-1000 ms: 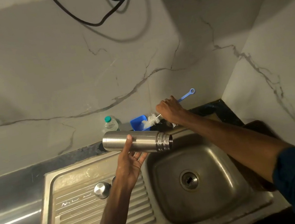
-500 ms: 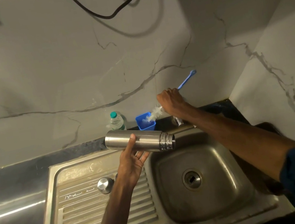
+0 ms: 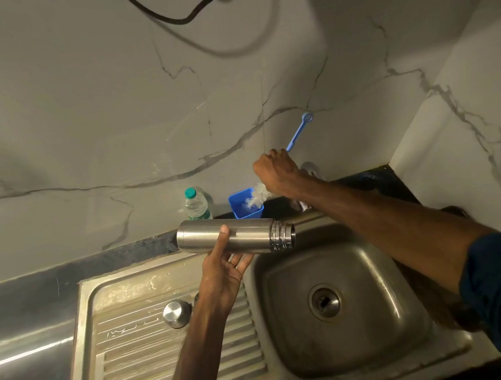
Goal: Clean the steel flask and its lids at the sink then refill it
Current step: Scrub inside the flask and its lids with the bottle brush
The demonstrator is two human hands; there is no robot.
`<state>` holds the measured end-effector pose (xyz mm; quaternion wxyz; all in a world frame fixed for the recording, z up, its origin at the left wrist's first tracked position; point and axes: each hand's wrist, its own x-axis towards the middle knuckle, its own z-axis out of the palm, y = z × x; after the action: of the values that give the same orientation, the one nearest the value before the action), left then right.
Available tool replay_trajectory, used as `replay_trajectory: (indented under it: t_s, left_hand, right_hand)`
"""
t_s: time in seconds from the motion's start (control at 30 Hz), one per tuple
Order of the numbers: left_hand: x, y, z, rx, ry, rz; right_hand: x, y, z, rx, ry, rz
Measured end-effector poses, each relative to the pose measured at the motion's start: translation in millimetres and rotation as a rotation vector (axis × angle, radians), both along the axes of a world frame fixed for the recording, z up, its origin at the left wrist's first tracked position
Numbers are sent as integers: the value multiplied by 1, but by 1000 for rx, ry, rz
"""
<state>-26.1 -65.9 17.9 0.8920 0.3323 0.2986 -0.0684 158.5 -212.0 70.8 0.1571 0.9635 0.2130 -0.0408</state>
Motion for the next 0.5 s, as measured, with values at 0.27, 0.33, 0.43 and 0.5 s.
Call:
replay_trajectory:
  t_s: [0.27, 0.33, 0.43, 0.5]
  left_hand:
    - [-2, 6, -7, 26, -2, 6]
    - [-3, 7, -6, 32, -19, 1]
    - [-5, 7, -6, 37, -33, -7]
    - [-7, 6, -4, 37, -30, -9]
  right_hand:
    - [-7, -9, 1, 106, 16, -26]
    - [-13, -21, 13, 187, 4, -82]
    - [-28, -44, 37, 301, 4, -174]
    - [-42, -64, 54, 380, -11, -230]
